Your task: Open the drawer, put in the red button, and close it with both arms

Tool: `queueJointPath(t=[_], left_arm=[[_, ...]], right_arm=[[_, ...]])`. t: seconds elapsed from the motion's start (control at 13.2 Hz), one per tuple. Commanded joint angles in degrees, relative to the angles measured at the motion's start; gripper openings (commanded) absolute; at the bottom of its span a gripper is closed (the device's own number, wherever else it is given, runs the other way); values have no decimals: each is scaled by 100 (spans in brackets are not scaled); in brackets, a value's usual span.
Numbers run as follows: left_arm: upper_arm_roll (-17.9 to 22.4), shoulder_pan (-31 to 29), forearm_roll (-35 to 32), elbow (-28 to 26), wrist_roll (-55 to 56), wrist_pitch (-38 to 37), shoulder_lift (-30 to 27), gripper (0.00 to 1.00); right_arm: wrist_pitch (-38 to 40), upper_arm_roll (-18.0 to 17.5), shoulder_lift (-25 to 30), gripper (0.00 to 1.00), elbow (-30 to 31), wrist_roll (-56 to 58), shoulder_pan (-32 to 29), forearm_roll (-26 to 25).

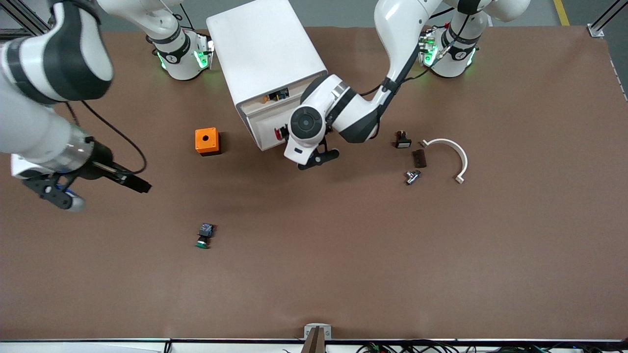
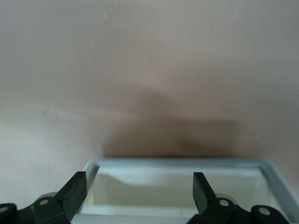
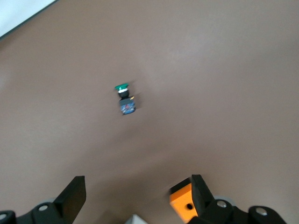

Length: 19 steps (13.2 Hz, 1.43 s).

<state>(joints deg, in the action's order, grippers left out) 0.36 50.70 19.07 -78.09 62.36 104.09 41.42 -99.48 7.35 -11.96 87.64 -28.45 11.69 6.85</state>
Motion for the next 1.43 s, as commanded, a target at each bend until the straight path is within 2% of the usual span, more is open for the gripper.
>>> queueJointPath(t=[0.0, 0.3, 0.53, 0.6, 0.91, 1.21, 1.36], left_arm=[[-307, 2, -26, -66, 416, -143, -64, 100], [-642, 19, -26, -66, 681, -134, -55, 100], [-555, -86, -245, -49, 603, -143, -99, 100], [-433, -252, -550, -14, 602, -143, -142, 100], [-370, -1436, -2167, 4, 393, -230, -862, 100], [-362, -2843, -2276, 13, -1625, -502, -1513, 100], [-353, -3345, -2276, 13, -2706, -757, -1776, 100]], right_arm=[[288, -111, 273, 100, 33, 1425, -570, -70], [674, -67, 562, 100, -2, 2545, -932, -297], [763, -119, 783, 100, -2, 2809, -933, -841], [825, -129, 809, 100, 7, 2976, -906, -878], [834, -146, 818, 100, 25, 2951, -897, -940], [772, -102, 810, 100, 16, 3003, -985, -844], [790, -102, 810, 100, 25, 3012, -985, -826]])
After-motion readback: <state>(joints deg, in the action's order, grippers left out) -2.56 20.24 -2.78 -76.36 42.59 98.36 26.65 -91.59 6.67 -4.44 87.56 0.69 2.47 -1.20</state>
